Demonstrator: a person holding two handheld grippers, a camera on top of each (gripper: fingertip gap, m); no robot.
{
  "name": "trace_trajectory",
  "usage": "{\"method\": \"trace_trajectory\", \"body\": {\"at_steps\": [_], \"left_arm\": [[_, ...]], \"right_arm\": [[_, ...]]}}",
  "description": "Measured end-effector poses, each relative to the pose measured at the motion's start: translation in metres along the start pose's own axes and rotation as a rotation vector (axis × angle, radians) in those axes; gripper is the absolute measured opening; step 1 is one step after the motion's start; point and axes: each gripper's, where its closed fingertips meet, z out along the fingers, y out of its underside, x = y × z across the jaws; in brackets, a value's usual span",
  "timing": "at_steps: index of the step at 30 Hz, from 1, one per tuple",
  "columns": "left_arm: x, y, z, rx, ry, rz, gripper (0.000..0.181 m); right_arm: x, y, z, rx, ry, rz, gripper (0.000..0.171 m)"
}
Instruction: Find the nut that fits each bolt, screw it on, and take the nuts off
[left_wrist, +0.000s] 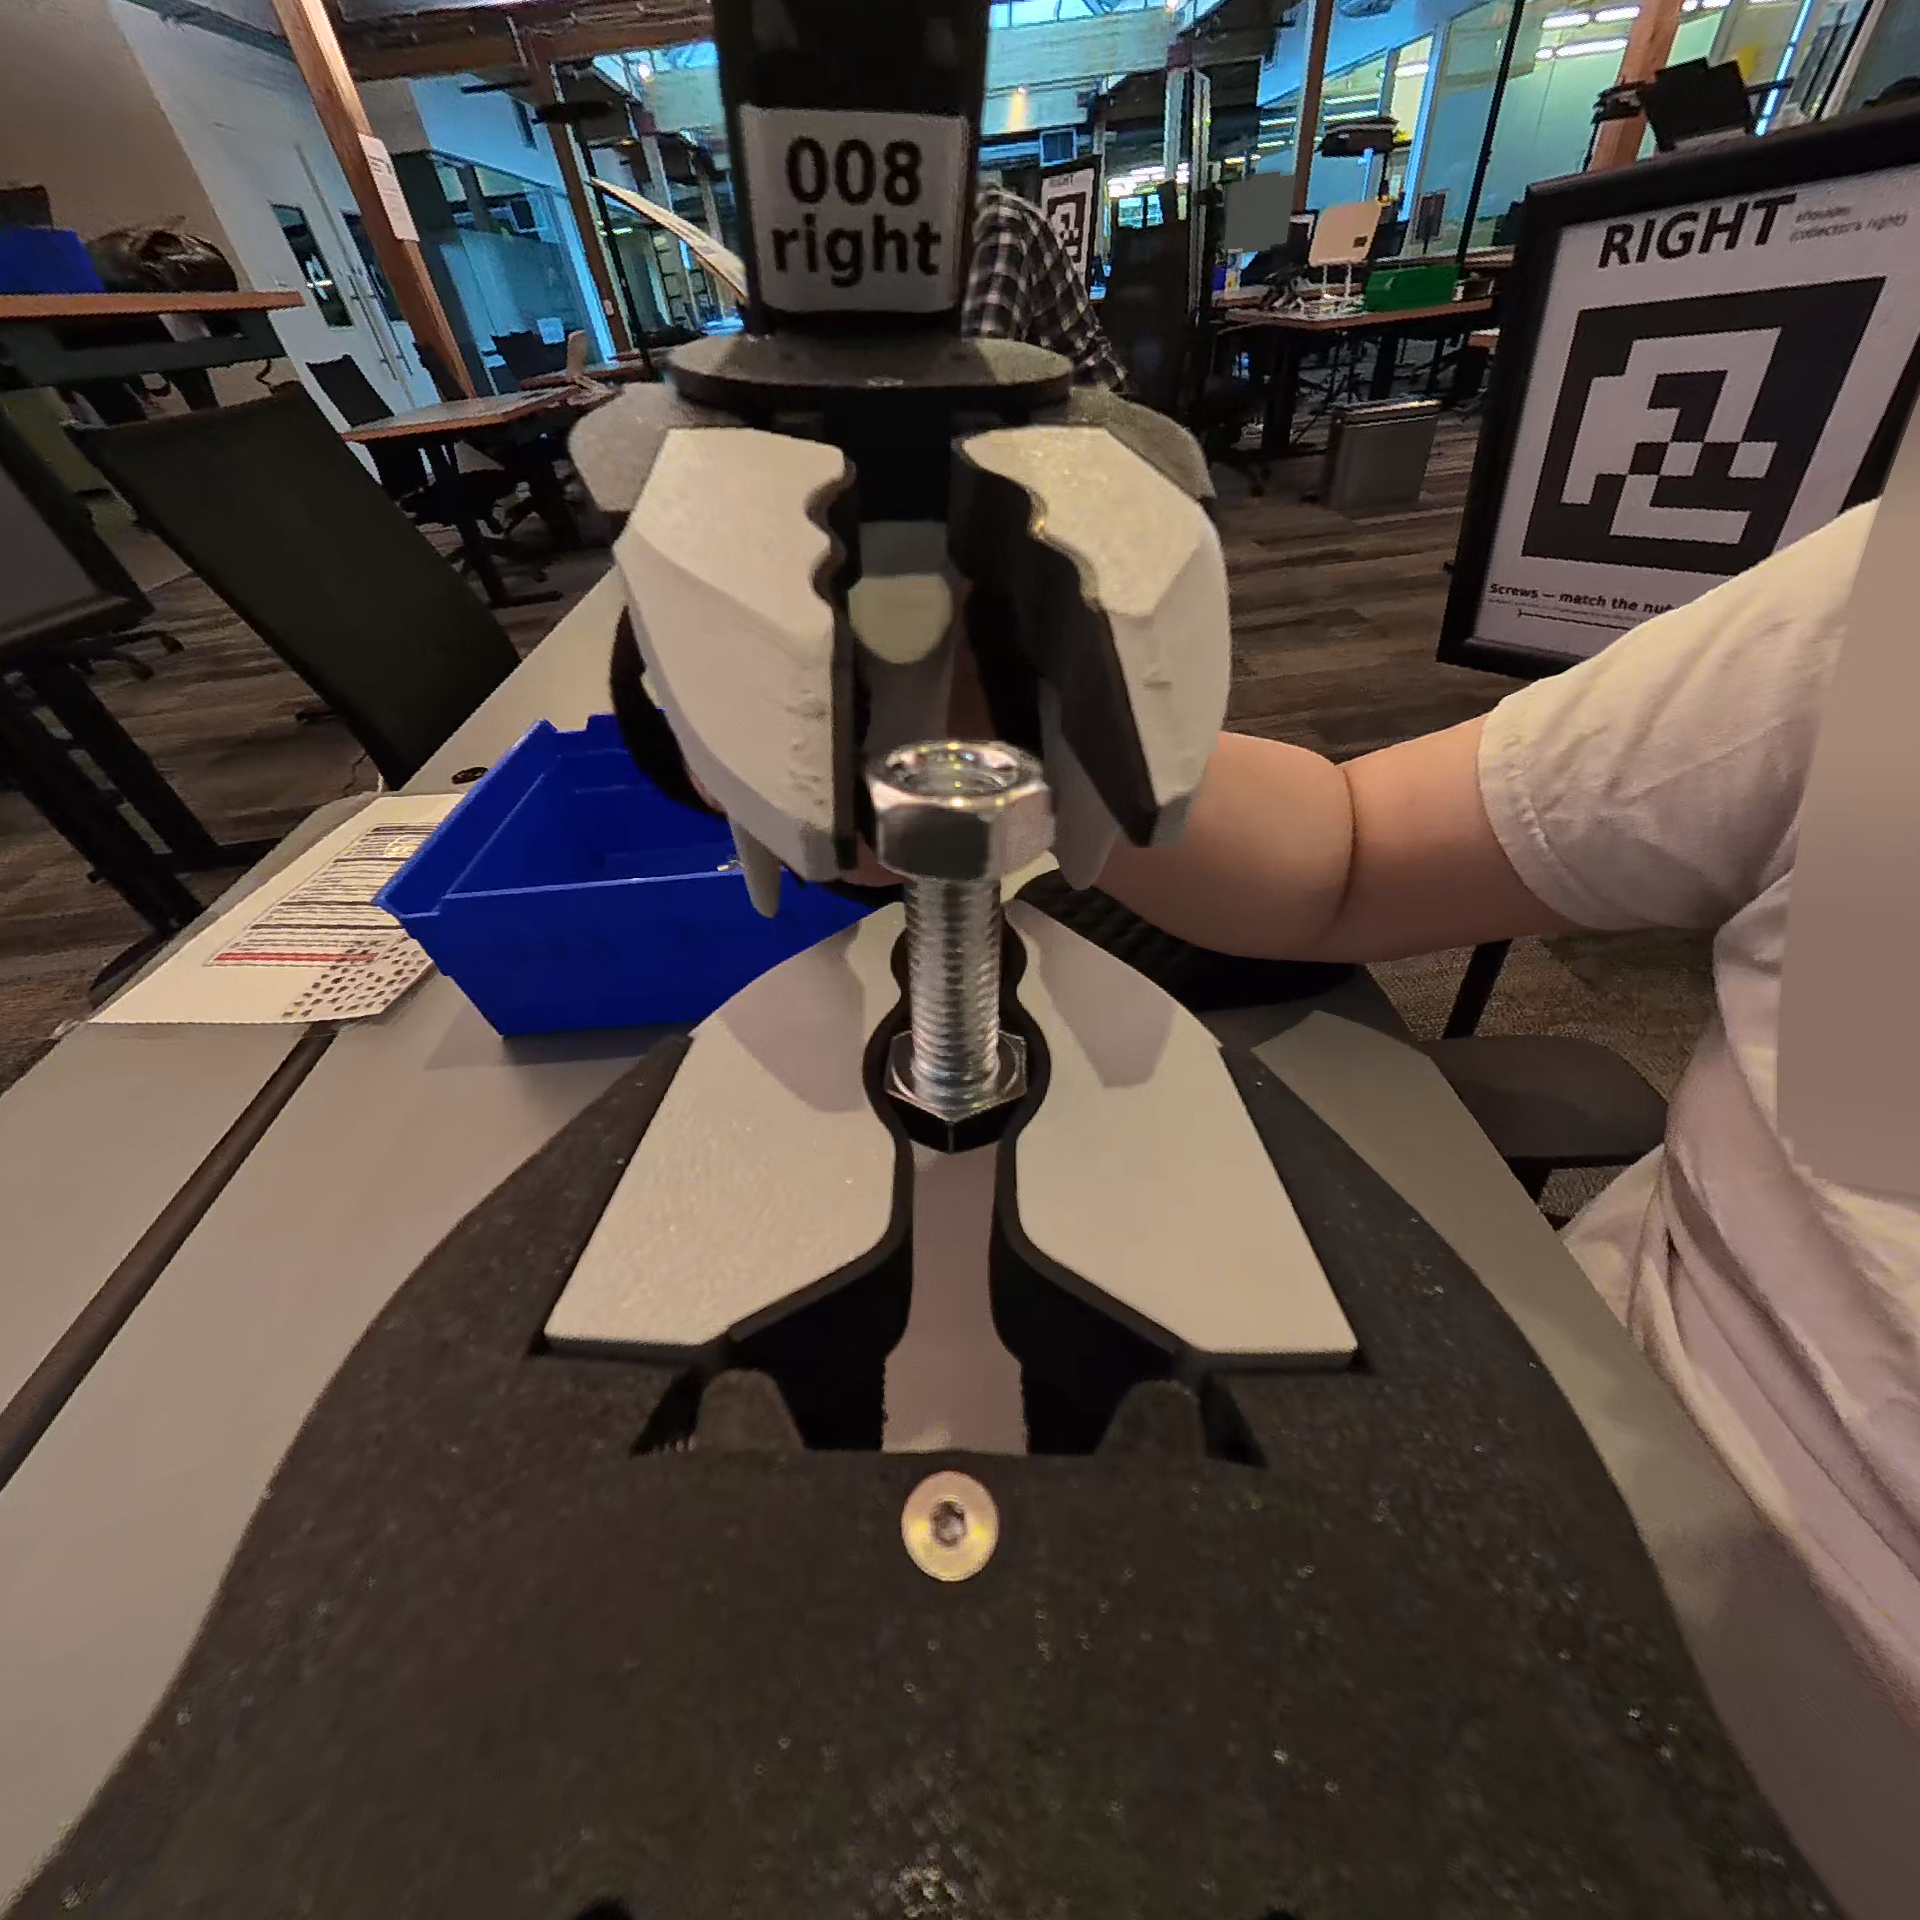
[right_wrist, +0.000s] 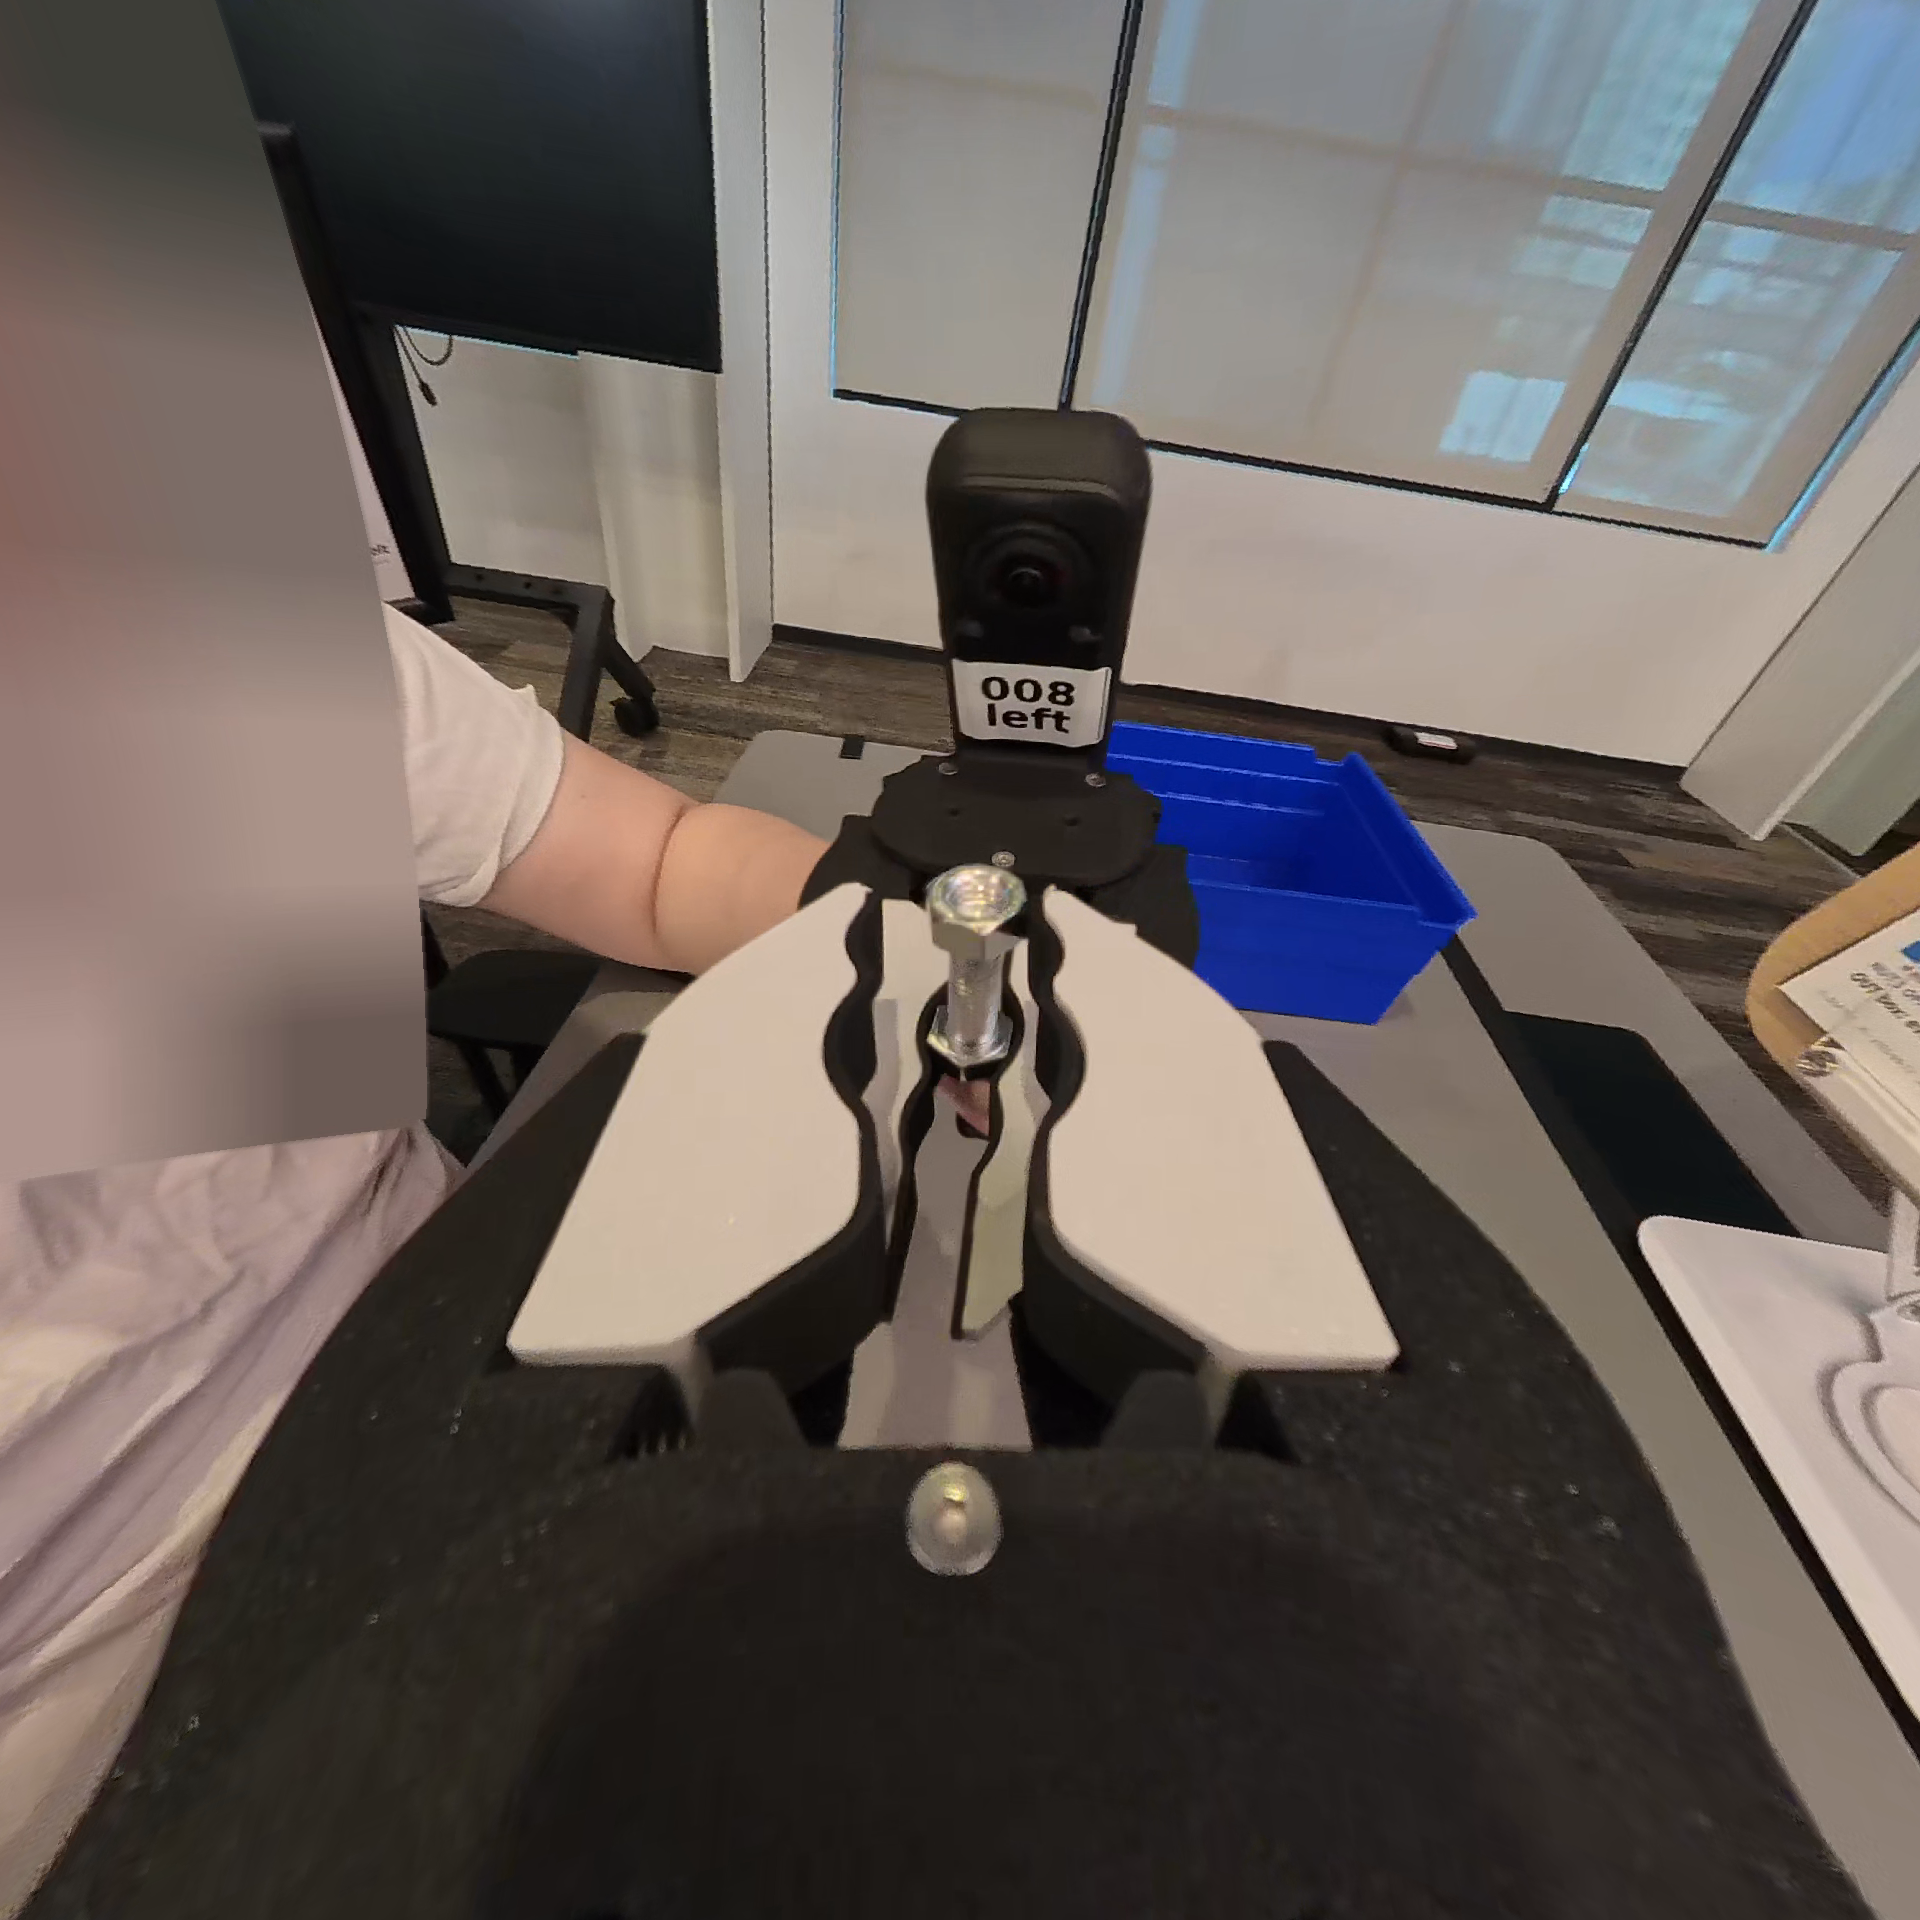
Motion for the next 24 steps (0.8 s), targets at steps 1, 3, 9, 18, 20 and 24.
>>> {"method": "trace_trajectory", "body": {"at_steps": [1, 3, 9, 18, 20, 24], "left_arm": [[-0.002, -0.001, -0.001, 0.004, -0.009, -0.004, 0.01], [-0.007, 0.0, -0.003, 0.006, -0.03, -0.013, 0.01], [-0.016, -0.002, -0.009, 0.019, -0.061, -0.033, 0.01], [-0.015, 0.001, -0.006, 0.005, -0.058, -0.034, 0.01], [-0.017, 0.001, -0.008, 0.012, -0.061, -0.042, 0.01], [-0.014, 0.002, -0.006, 0.009, -0.047, -0.039, 0.01]], "right_arm": [[0.001, 0.0, 0.0, -0.004, 0.01, -0.001, 0.026], [0.005, 0.002, -0.001, -0.019, 0.035, 0.003, 0.028], [0.015, 0.008, -0.004, -0.075, 0.109, -0.027, 0.027], [0.01, 0.001, -0.004, -0.032, 0.086, -0.025, 0.031], [0.009, 0.0, -0.01, -0.047, 0.085, -0.04, 0.018], [0.014, -0.006, -0.01, 0.006, 0.11, -0.02, 0.03]]}}
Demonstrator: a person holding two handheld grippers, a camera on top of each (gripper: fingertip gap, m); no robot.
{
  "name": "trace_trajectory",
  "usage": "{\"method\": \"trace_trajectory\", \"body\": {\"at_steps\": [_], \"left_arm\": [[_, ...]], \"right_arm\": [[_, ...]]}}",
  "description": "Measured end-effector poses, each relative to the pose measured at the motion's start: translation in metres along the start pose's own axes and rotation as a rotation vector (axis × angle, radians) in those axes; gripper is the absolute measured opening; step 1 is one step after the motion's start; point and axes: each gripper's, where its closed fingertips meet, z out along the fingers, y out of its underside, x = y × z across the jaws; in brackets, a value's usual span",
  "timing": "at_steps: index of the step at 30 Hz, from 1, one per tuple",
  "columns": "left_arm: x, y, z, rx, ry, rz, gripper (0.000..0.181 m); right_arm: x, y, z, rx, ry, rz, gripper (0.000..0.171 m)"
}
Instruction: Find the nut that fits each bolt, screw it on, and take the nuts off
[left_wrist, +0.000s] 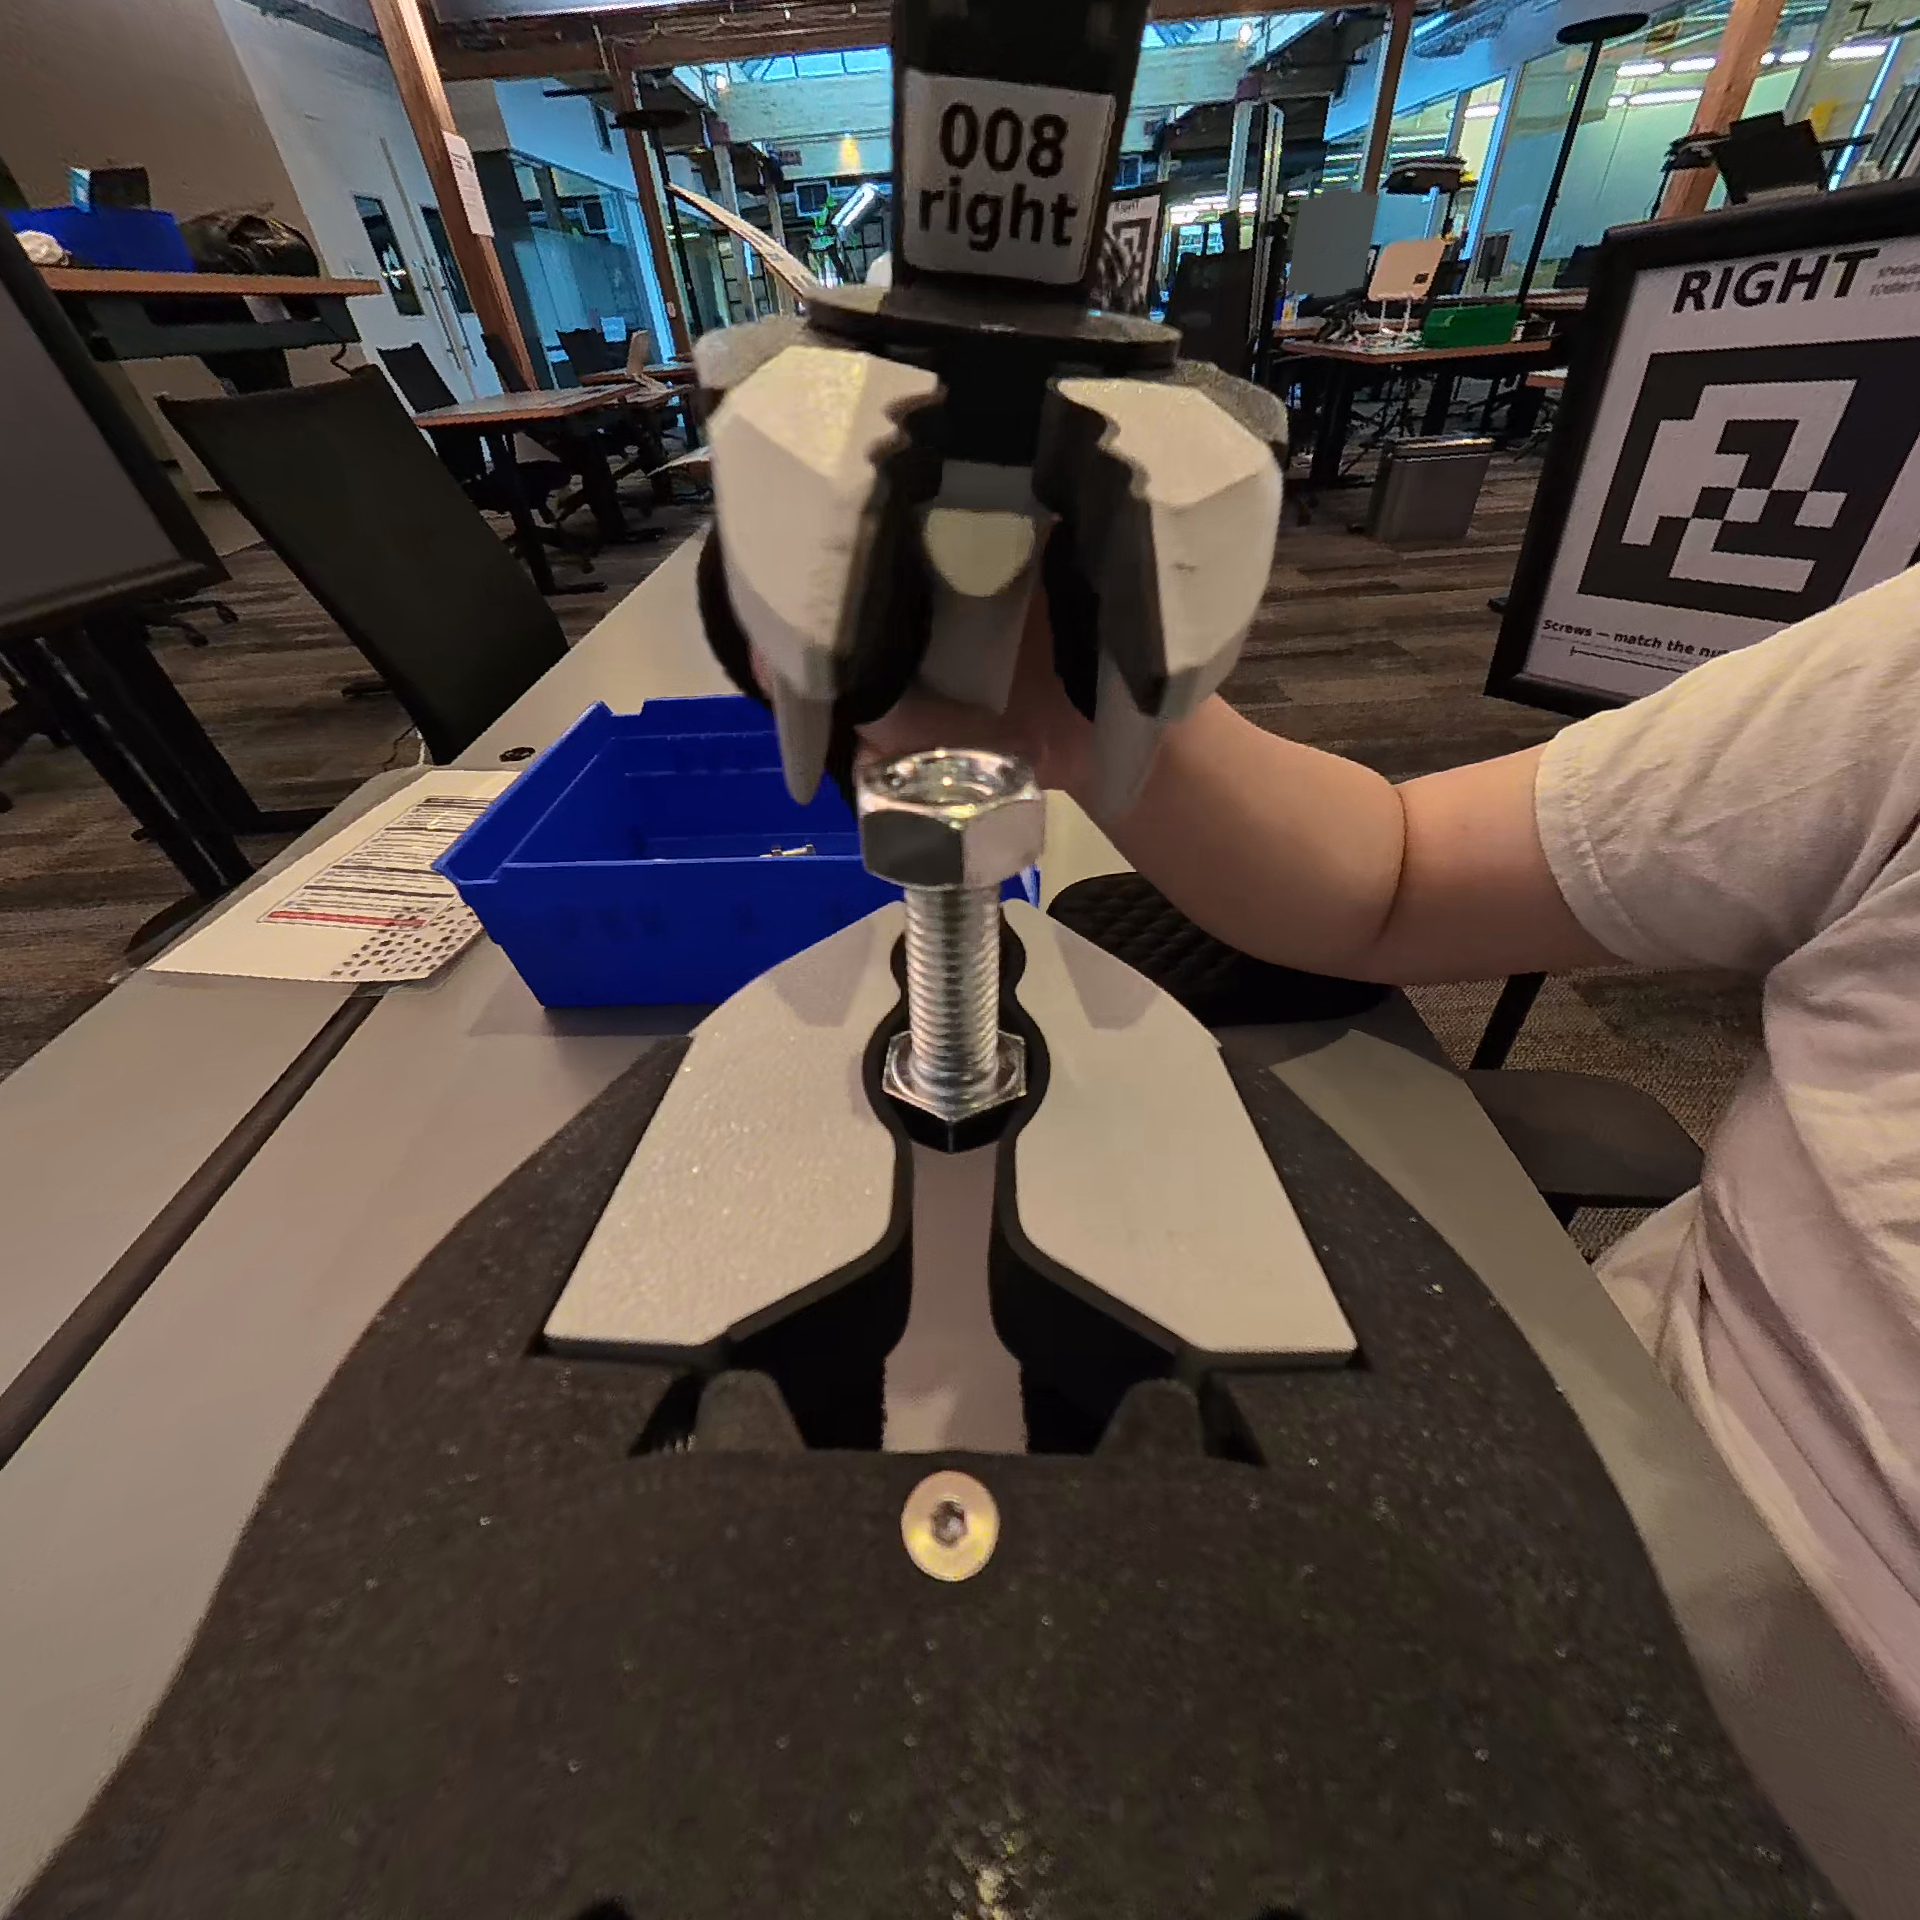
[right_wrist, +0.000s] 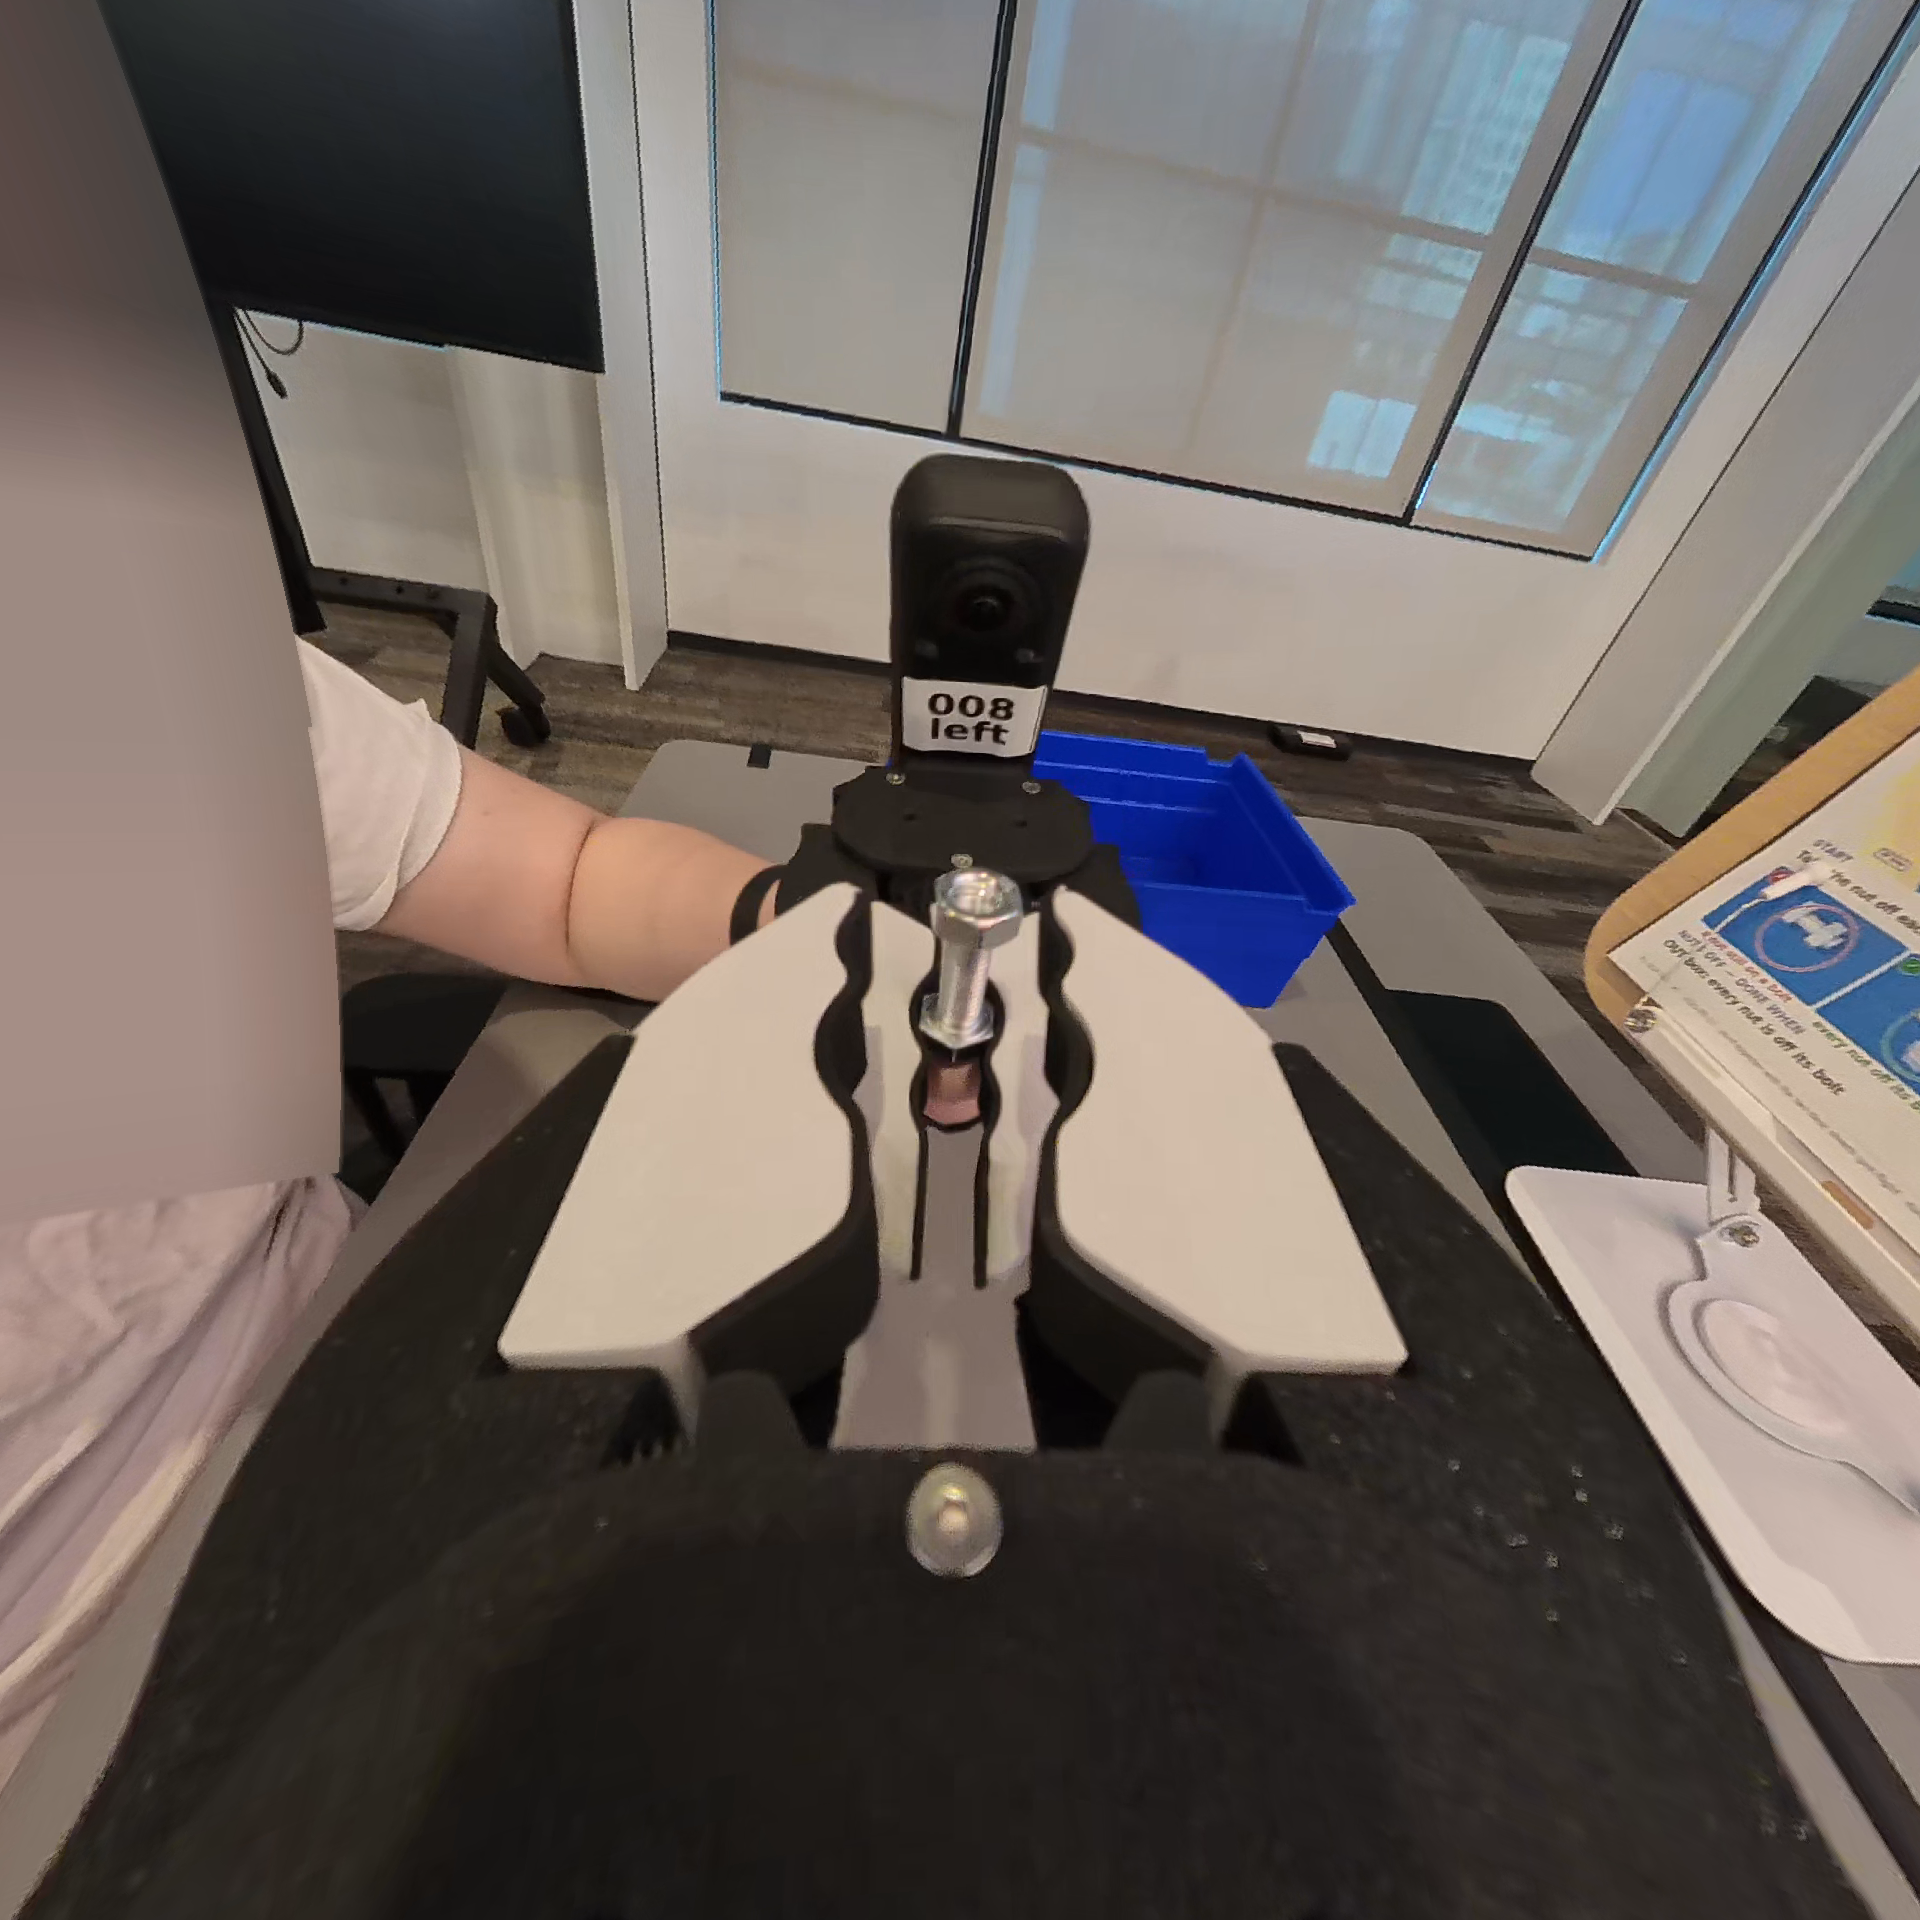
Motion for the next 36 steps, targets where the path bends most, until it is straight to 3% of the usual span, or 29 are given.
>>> {"method": "trace_trajectory", "body": {"at_steps": [5, 9, 13, 17, 20, 25, 27, 29, 31, 32, 36], "left_arm": [[-0.002, 0.001, 0.001, -0.007, -0.022, -0.003, 0.01], [-0.011, -0.001, -0.005, 0.003, -0.049, -0.026, 0.01], [-0.003, 0.002, 0.001, -0.003, -0.011, -0.01, 0.01], [-0.008, 0.003, 0.0, -0.009, -0.044, -0.009, 0.01], [-0.015, 0.001, -0.005, 0.004, -0.062, -0.029, 0.01], [-0.011, 0.006, 0.0, -0.014, -0.042, -0.023, 0.01], [-0.012, 0.007, 0.001, -0.023, -0.053, -0.02, 0.01], [-0.015, 0.006, -0.002, -0.012, -0.061, -0.03, 0.01], [-0.017, 0.003, -0.005, 0.009, -0.06, -0.049, 0.01], [-0.018, 0.002, -0.006, 0.016, -0.056, -0.056, 0.01], [-0.013, 0.005, -0.002, 0.0, -0.04, -0.038, 0.01]], "right_arm": [[-0.008, 0.013, 0.013, -0.064, -0.038, -0.006, 0.042], [-0.006, 0.011, 0.003, -0.08, -0.018, -0.05, 0.023], [0.004, 0.009, 0.008, -0.045, 0.044, -0.034, 0.04], [-0.005, 0.016, 0.012, -0.079, -0.016, -0.034, 0.045], [-0.004, 0.016, 0.003, -0.09, -0.02, -0.061, 0.021], [0.009, 0.008, 0.006, 0.008, 0.026, 0.034, 0.043], [0.004, 0.012, 0.01, -0.017, -0.005, 0.035, 0.044], [0.0, 0.015, 0.009, -0.05, -0.018, 0.016, 0.043], [-0.002, 0.012, 0.001, -0.047, -0.043, 0.001, 0.02], [-0.001, 0.009, -0.001, -0.026, -0.043, 0.017, 0.02], [0.013, 0.007, 0.003, 0.027, 0.025, 0.059, 0.045]]}}
